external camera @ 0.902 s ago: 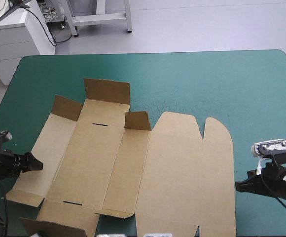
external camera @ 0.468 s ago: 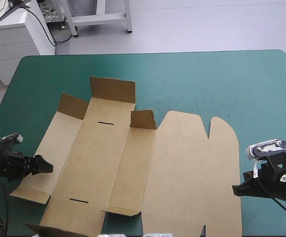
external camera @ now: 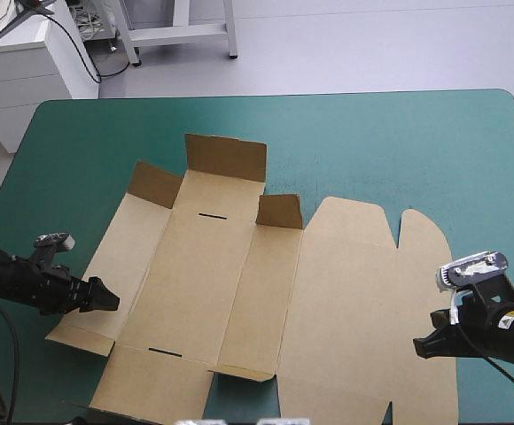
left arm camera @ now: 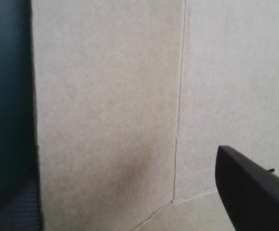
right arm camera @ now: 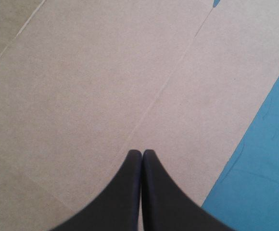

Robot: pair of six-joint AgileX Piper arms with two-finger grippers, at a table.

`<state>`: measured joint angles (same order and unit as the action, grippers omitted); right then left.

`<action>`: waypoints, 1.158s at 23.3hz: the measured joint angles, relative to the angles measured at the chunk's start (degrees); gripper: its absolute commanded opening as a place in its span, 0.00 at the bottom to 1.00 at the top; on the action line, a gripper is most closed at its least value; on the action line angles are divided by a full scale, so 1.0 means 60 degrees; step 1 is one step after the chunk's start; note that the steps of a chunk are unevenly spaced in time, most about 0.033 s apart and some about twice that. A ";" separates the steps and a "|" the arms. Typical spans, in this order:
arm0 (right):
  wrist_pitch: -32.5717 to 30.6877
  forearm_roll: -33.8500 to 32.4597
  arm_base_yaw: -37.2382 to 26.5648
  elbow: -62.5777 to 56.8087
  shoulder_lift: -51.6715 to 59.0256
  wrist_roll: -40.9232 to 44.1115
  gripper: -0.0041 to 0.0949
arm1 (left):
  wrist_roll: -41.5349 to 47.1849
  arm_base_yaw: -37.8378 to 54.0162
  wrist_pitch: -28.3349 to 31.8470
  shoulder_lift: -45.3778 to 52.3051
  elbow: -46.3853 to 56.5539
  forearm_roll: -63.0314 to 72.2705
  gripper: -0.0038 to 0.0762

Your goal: Fold the box

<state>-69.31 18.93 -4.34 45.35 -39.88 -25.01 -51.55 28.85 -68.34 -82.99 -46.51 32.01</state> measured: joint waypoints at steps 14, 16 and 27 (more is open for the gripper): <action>-0.0337 0.0000 0.0009 0.0000 0.0000 0.0000 0.02 | -0.0020 0.0009 0.0424 -0.0802 -0.0204 0.0272 0.80; -0.0337 0.0000 0.0009 0.0000 0.0000 0.0000 0.02 | -0.0030 0.0028 0.0233 -0.1014 -0.0249 0.0684 0.80; -0.0337 0.0000 0.0009 0.0000 0.0000 0.0000 0.02 | -0.0197 -0.0459 -0.0376 -0.1504 -0.0282 0.1425 0.80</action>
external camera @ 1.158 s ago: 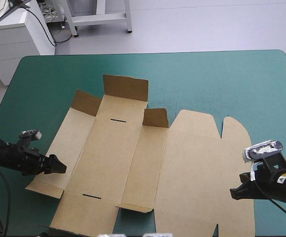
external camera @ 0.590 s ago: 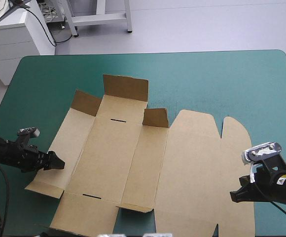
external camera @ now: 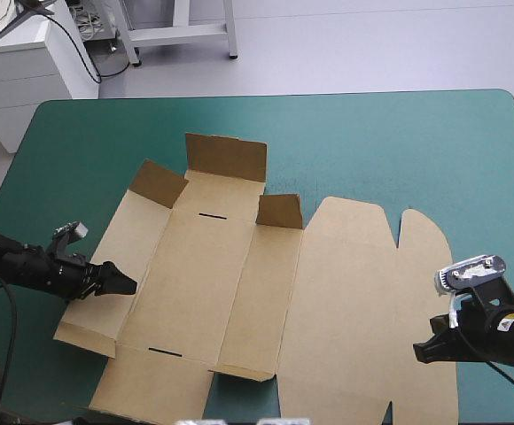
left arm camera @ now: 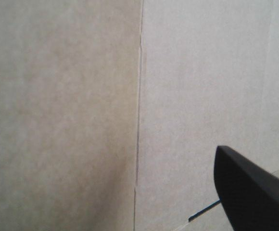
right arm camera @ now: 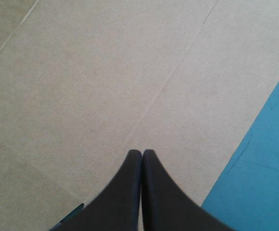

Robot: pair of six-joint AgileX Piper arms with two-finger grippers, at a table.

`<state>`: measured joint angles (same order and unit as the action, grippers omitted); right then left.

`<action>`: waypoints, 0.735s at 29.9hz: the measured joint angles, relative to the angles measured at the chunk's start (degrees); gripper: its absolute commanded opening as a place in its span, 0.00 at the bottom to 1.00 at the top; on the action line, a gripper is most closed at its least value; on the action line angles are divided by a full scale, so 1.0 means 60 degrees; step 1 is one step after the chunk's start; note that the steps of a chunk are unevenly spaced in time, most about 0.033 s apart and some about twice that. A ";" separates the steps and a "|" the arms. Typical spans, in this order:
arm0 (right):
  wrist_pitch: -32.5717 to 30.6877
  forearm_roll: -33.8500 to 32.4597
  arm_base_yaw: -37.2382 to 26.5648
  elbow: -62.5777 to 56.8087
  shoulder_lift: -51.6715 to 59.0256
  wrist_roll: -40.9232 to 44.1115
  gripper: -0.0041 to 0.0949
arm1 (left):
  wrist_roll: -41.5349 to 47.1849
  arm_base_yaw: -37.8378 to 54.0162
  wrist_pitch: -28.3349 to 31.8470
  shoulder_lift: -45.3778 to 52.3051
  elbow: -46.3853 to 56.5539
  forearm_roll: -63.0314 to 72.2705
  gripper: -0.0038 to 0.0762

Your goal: Fold the box

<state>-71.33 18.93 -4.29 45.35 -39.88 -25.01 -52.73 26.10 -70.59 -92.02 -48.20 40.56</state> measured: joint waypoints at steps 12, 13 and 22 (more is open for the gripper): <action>0.0000 0.0000 0.0000 0.0000 0.0000 0.0000 0.02 | -0.0010 -0.0020 0.0193 -0.0055 0.0021 -0.0097 0.29; 0.0000 0.0000 0.0000 0.0000 0.0000 0.0000 0.02 | -0.0010 -0.0030 0.0213 -0.0093 0.0051 -0.0108 0.20; 0.0000 0.0000 0.0000 0.0000 0.0000 0.0000 0.02 | -0.0241 -0.0065 0.0098 -0.0189 0.0111 -0.0101 0.04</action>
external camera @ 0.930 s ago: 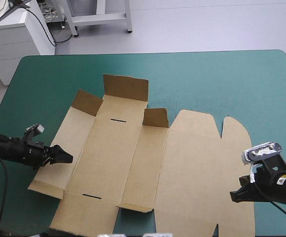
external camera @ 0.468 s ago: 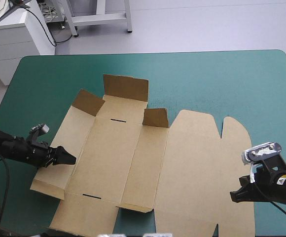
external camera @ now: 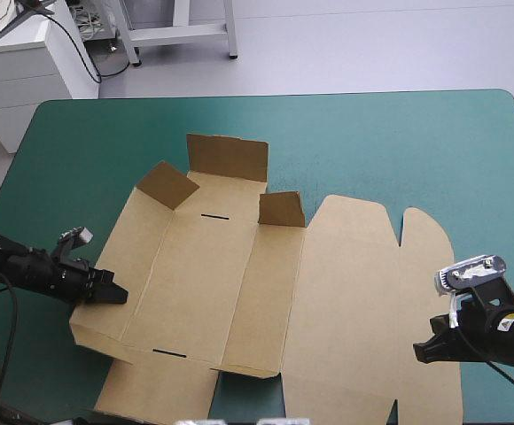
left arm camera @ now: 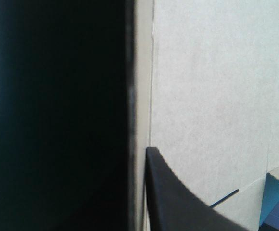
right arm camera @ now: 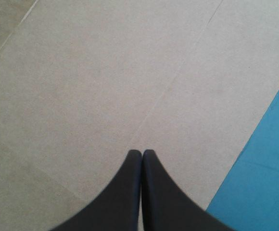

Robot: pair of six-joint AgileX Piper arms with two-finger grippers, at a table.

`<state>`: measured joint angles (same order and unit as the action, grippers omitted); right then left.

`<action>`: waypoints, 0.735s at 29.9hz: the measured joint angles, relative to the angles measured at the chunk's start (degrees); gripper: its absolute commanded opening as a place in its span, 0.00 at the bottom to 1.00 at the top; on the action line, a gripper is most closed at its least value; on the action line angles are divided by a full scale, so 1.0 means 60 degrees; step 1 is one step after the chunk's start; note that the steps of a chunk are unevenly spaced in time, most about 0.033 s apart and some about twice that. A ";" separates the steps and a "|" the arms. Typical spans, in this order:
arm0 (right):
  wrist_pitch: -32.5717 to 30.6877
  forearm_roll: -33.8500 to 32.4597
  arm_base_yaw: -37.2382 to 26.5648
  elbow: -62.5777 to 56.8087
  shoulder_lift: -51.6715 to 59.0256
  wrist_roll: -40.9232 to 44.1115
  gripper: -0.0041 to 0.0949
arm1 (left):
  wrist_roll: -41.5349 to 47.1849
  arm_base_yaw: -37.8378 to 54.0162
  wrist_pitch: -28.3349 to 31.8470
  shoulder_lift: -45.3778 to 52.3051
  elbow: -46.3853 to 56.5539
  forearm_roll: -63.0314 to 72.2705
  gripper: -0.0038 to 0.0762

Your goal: Fold the box

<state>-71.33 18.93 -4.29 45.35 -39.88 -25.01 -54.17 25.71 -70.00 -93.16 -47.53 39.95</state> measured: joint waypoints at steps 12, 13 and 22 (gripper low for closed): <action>0.0000 0.0000 0.0000 0.0000 0.0000 0.0000 0.02 | -0.0028 0.0000 -0.0052 0.0000 0.0000 0.0054 0.04; 0.0000 0.0000 0.0000 0.0000 0.0000 0.0000 0.02 | -0.0058 0.0000 -0.0052 0.0000 -0.0011 0.0054 0.04; 0.0000 0.0000 0.0000 0.0000 0.0000 0.0000 0.02 | 0.0062 -0.0221 -0.0056 -0.0105 -0.1219 -0.0589 0.04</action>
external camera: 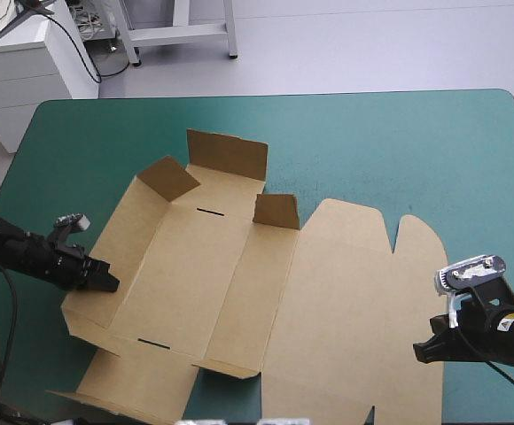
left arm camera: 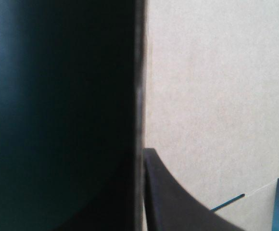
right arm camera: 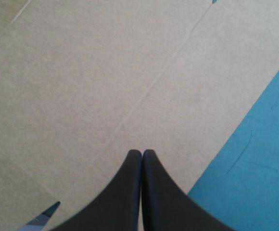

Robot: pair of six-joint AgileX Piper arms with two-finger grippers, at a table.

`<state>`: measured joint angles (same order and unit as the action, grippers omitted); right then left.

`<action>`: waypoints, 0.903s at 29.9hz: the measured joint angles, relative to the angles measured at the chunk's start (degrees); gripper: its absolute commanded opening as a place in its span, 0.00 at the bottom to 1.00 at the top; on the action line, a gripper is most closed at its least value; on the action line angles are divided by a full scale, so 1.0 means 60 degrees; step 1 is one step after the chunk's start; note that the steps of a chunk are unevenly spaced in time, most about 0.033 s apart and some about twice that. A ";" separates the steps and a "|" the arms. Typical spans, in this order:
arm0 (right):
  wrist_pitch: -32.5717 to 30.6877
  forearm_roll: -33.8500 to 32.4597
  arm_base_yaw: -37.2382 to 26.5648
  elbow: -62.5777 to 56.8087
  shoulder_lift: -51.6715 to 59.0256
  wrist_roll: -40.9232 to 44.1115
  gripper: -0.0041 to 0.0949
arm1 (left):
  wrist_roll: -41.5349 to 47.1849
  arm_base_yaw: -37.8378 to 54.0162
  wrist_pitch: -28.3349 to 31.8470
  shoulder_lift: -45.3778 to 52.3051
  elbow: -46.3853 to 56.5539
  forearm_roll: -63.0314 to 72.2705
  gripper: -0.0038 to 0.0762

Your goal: Fold the box

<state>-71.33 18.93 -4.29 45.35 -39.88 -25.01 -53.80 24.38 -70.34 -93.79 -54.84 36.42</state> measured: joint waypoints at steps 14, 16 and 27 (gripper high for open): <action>0.0000 0.0031 0.0000 0.0000 0.0000 0.0000 0.02 | 0.0575 -0.3348 0.0148 -0.0004 -0.3841 -0.2670 0.04; 0.0000 0.0031 0.0000 0.0000 0.0000 0.0000 0.02 | 0.0677 -0.4026 0.0327 -0.0004 -0.4248 -0.3024 0.04; 0.0000 0.0031 0.0000 0.0000 0.0000 0.0217 0.02 | 0.1365 -0.7599 0.2559 -0.0021 -0.5108 -0.5569 0.04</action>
<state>-71.33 19.11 -4.29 45.35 -39.88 -23.71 -45.61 -21.21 -54.99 -93.92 -85.49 3.01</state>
